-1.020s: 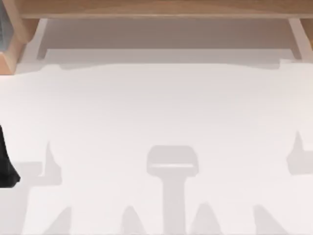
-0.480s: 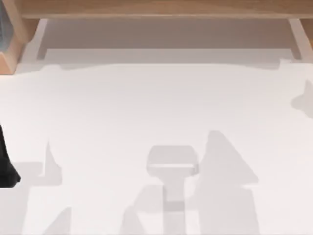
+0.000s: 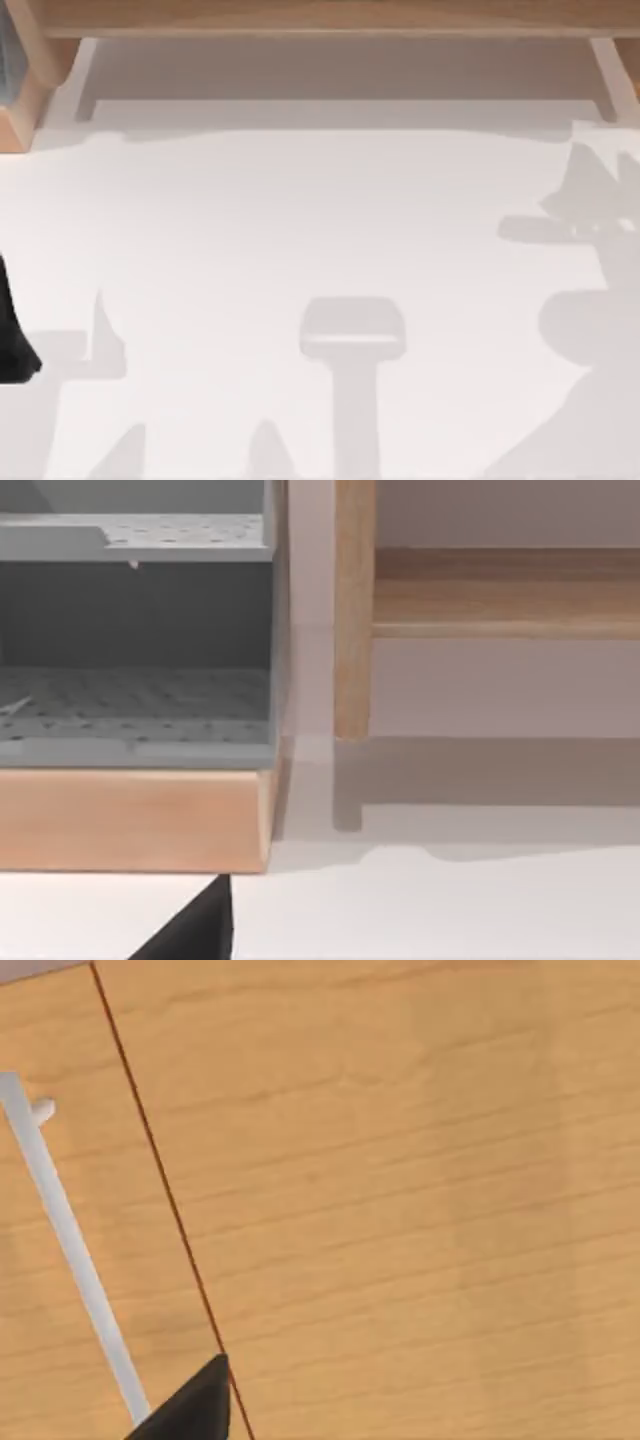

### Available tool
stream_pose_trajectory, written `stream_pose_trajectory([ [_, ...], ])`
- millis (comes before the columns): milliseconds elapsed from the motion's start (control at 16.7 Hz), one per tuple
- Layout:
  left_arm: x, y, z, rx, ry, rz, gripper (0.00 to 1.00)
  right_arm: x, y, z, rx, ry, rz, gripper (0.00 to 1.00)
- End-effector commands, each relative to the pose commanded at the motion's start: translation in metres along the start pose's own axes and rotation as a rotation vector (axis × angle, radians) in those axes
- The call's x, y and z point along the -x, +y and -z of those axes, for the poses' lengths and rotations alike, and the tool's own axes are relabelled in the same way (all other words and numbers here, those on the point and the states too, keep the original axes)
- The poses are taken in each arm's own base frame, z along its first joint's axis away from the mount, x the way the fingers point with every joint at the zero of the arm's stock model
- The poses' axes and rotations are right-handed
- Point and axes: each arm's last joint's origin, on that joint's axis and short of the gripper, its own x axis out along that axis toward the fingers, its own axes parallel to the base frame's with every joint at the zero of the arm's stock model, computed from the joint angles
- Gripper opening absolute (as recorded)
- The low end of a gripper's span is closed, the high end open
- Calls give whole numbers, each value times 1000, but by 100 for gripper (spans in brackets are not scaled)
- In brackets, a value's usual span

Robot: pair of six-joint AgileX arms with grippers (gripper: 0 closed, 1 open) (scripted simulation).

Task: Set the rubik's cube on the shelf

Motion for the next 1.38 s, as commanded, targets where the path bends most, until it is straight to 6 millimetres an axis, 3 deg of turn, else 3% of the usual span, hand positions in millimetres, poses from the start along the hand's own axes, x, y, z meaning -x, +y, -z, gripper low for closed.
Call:
stream_pose_trajectory([
  [240, 0, 0, 0, 0, 0, 0, 100, -22, 47, 43, 166, 4, -2, 100],
  [420, 0, 0, 0, 0, 0, 0, 100, -27, 64, 58, 224, 12, 3, 100],
  [780, 0, 0, 0, 0, 0, 0, 100, -28, 66, 58, 226, 10, -1, 100],
  [1140, 0, 0, 0, 0, 0, 0, 100, -49, 65, 60, 229, 13, 3, 100],
  [1380, 0, 0, 0, 0, 0, 0, 100, -52, 65, 60, 229, 13, 3, 100],
])
